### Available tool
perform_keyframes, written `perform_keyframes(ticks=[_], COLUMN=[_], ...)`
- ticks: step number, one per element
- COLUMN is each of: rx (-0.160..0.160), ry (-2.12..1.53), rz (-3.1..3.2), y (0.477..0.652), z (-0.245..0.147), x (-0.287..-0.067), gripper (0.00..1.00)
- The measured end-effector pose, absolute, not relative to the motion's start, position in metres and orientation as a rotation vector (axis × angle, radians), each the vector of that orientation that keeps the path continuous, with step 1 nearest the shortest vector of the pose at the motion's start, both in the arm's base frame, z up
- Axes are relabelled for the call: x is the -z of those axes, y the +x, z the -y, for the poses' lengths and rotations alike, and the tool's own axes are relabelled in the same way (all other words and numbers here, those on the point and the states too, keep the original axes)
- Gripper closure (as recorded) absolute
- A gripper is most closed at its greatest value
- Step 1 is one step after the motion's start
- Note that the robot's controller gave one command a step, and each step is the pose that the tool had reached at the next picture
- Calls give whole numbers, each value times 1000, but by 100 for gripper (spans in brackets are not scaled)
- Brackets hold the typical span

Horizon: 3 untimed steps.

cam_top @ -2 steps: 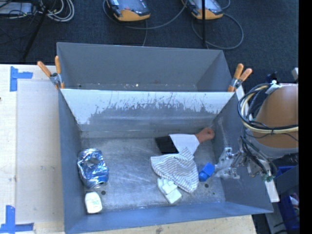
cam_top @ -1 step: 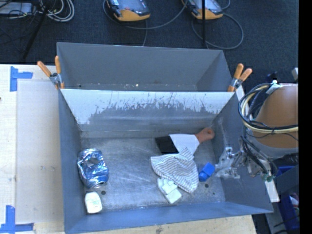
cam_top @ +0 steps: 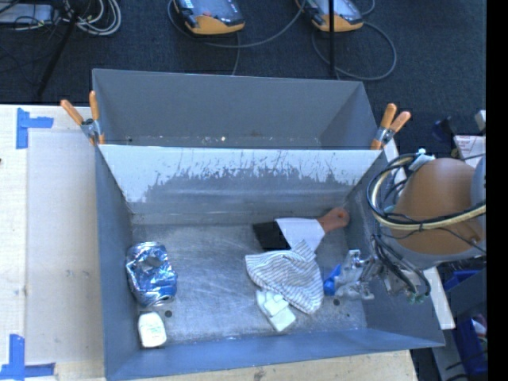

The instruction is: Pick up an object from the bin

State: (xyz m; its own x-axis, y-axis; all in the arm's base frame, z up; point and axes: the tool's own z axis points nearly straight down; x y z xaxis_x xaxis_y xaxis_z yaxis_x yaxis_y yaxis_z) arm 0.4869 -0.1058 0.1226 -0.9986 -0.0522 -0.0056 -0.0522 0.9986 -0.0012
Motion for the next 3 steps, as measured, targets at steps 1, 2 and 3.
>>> perform_keyframes(ticks=[1,2,3], rx=[-7,2,-2], ry=[-103,-104,-406], rz=[-3155,-3134,-3119], y=[480,491,489], z=[106,109,95], x=[-137,-165,-191], gripper=[100,100,100])
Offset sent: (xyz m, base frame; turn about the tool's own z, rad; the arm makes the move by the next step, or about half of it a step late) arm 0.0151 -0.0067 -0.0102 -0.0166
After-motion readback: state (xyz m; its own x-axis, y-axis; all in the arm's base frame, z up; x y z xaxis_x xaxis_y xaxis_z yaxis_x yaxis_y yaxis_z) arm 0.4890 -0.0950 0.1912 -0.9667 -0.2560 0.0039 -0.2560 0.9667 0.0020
